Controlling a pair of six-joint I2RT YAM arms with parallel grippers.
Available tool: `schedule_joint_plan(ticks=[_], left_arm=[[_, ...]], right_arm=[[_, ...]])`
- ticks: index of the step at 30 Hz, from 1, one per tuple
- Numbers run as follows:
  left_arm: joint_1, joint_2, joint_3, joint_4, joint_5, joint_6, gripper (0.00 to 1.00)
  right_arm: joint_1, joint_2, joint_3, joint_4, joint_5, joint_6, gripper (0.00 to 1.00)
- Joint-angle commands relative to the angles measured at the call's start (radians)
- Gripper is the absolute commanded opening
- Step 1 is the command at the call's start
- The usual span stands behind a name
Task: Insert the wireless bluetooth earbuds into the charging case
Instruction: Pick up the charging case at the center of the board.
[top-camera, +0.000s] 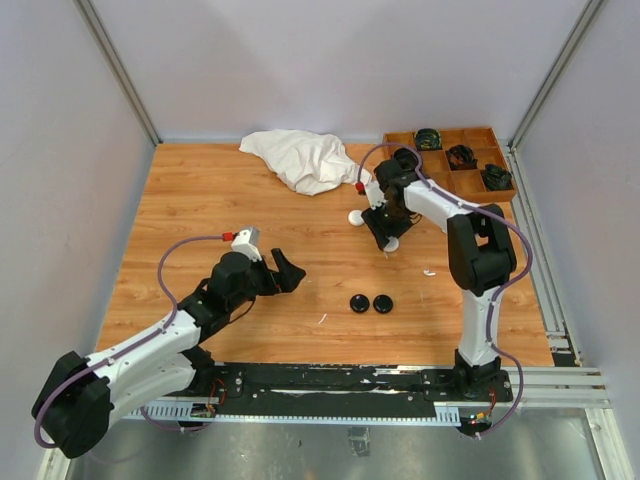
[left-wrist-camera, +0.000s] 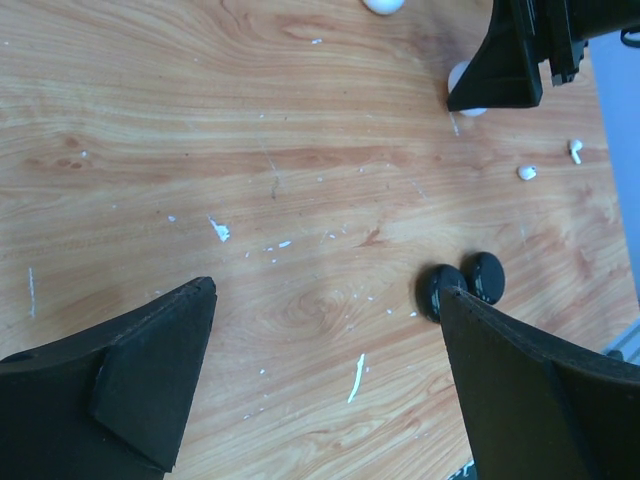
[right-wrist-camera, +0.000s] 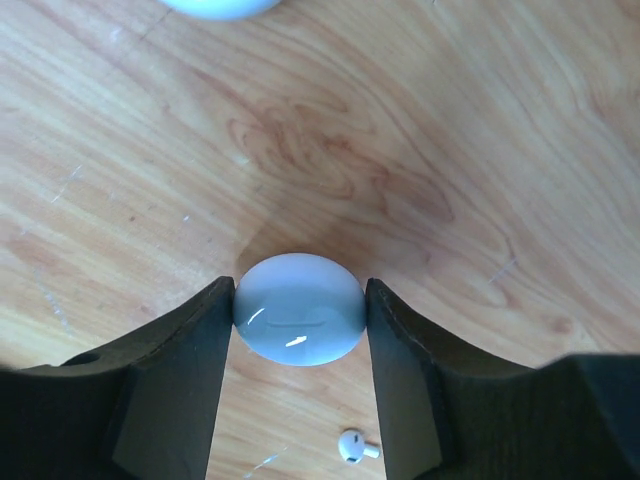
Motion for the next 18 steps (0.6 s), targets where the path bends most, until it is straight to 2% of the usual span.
schedule_joint_plan(ticks=[1,10,18], left_arm=[[0.010,-0.025,-0.013,0.101,0.019,-0.029,0.99],[0.009,-0.037,-0.025,0.207,0.023,-0.068,0.99],[-0.001,-0.006,0.015,0.284,0.060,0.001,0.99]], right_arm=[[0.035,-0.134,-0.059,0.047,-0.003,0.105,0.53],[0.102,-0.358,-0.214,0.222,0.001,0.305,0.53],[0.206,-0.523,-0.319,0.392,0.039,0.459,0.53]])
